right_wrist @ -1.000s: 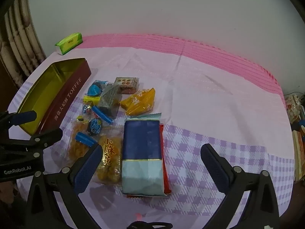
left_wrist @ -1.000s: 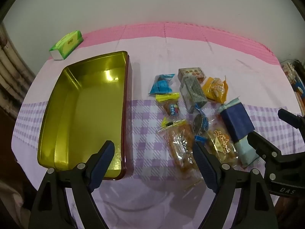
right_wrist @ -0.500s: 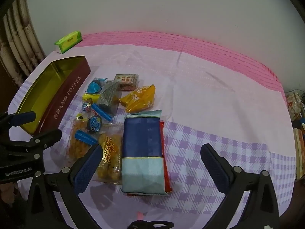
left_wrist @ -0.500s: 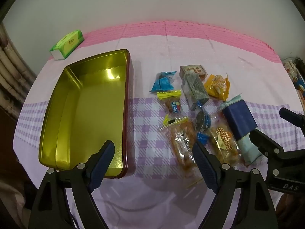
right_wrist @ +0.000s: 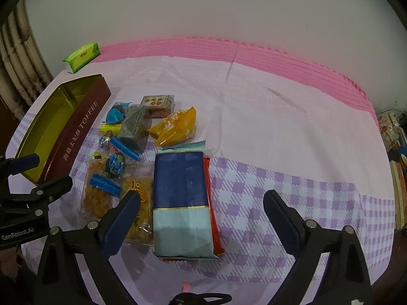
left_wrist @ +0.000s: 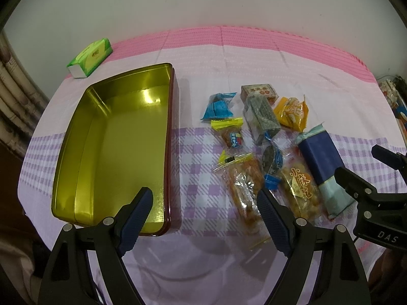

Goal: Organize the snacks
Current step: 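Move the right tool toward the blue and pale-green snack box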

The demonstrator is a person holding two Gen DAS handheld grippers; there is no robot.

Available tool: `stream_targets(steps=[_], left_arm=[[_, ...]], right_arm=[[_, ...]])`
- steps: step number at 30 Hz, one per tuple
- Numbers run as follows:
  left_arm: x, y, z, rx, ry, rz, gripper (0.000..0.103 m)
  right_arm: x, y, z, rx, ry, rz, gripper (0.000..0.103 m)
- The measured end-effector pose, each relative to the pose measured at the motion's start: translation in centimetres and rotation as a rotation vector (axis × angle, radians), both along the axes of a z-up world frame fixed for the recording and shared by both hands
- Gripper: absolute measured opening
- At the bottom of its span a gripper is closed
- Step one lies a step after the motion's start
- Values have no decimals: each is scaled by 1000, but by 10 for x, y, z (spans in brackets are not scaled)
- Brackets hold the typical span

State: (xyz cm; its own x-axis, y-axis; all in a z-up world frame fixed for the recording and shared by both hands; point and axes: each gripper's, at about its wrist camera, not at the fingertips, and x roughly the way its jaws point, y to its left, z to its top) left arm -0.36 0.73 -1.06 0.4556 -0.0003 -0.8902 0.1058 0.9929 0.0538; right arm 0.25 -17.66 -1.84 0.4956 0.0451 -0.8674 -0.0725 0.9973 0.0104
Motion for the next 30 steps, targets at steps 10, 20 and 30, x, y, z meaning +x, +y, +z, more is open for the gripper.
stream_targets(steps=[10, 20, 30], left_arm=[[2, 3, 0, -30, 6, 3, 84], [2, 3, 0, -38, 14, 3, 84], [4, 1, -4, -33, 20, -1, 84]], right_arm=[[1, 1, -2, 7, 14, 12, 87], [1, 3, -5, 19, 25, 26, 84], [4, 5, -11, 31, 48, 34, 78]])
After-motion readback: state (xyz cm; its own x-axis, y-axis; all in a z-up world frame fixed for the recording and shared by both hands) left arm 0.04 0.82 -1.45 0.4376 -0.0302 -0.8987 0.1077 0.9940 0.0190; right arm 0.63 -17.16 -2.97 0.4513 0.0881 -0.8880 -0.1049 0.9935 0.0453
